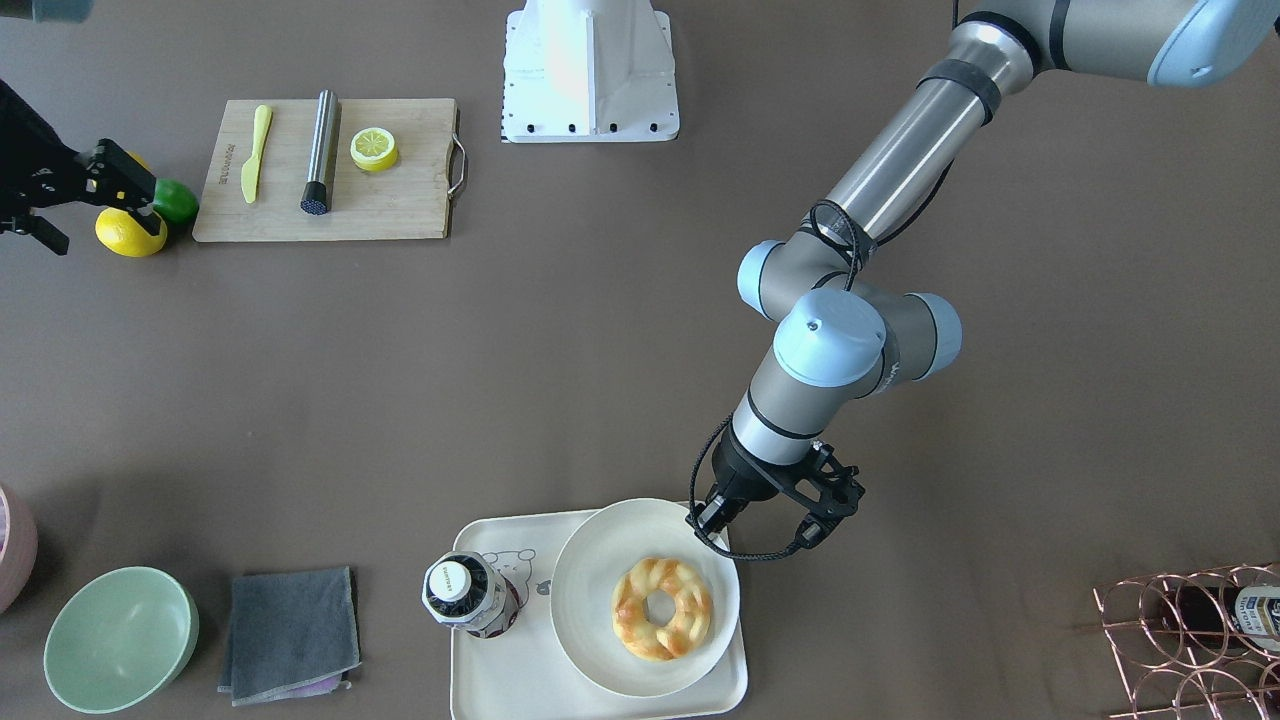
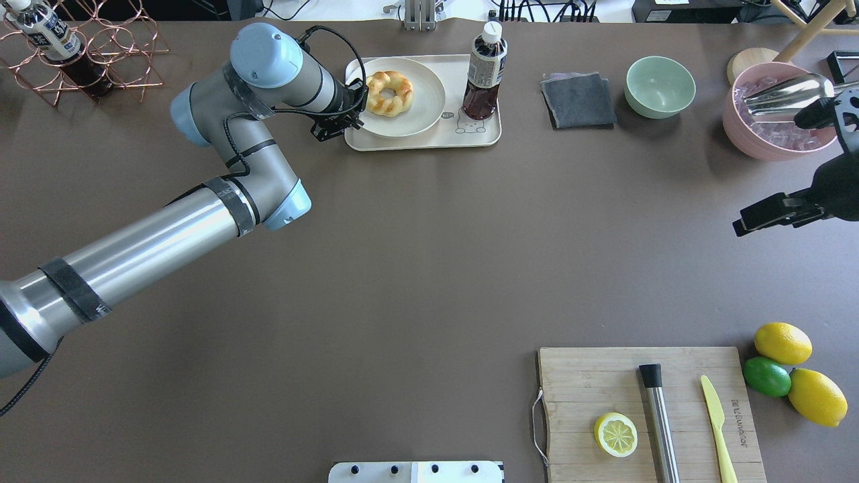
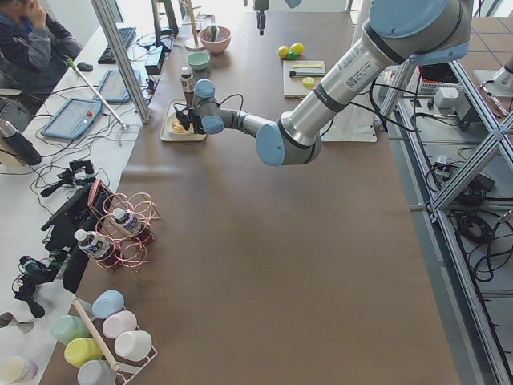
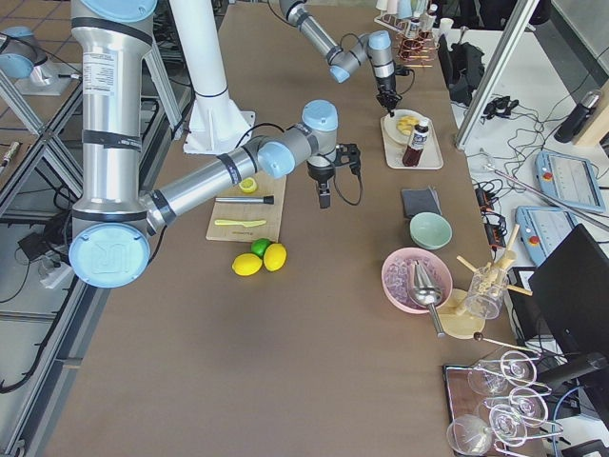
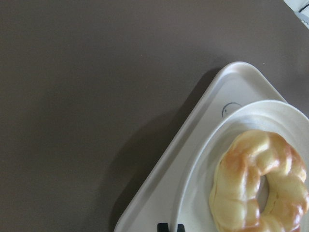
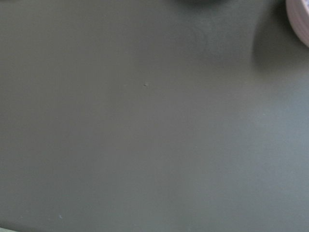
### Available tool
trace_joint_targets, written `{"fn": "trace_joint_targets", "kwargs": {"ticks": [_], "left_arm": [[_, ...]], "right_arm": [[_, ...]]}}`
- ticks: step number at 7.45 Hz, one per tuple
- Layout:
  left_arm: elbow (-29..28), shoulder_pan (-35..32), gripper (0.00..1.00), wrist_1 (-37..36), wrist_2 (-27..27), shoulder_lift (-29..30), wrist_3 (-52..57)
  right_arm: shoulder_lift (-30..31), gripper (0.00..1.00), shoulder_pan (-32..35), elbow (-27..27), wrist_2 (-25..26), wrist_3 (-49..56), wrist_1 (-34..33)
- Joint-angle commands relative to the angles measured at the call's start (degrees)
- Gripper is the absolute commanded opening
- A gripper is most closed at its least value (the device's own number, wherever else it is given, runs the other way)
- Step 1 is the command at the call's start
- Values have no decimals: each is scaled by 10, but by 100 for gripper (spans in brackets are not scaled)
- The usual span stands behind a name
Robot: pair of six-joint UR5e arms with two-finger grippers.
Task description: Place donut on tray
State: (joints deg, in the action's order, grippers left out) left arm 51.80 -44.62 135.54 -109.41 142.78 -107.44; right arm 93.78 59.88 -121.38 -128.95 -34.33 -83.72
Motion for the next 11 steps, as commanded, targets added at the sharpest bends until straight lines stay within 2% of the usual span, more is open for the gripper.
{"fn": "trace_joint_targets", "kwargs": {"ticks": [1, 4, 5, 7, 8, 10, 11], "left_arm": [[-20, 7, 0, 19, 8, 7, -7], [-21, 7, 0, 20, 8, 6, -5], [-21, 7, 61, 21, 8, 5, -1], [-7, 3, 97, 16, 3, 4, 18], [58, -2, 97, -17, -11, -33, 51], [230, -30, 97, -224, -95, -107, 197], [320, -53, 97, -307, -114, -158, 283]], "right_arm": [[33, 100, 81, 39, -45, 133, 0], [43, 100, 96, 49, -47, 164, 0], [45, 100, 102, 51, -48, 173, 0], [45, 100, 106, 53, -48, 174, 0], [45, 100, 107, 55, -47, 174, 0], [47, 100, 109, 59, -45, 176, 0], [53, 100, 113, 63, -44, 196, 0]]}}
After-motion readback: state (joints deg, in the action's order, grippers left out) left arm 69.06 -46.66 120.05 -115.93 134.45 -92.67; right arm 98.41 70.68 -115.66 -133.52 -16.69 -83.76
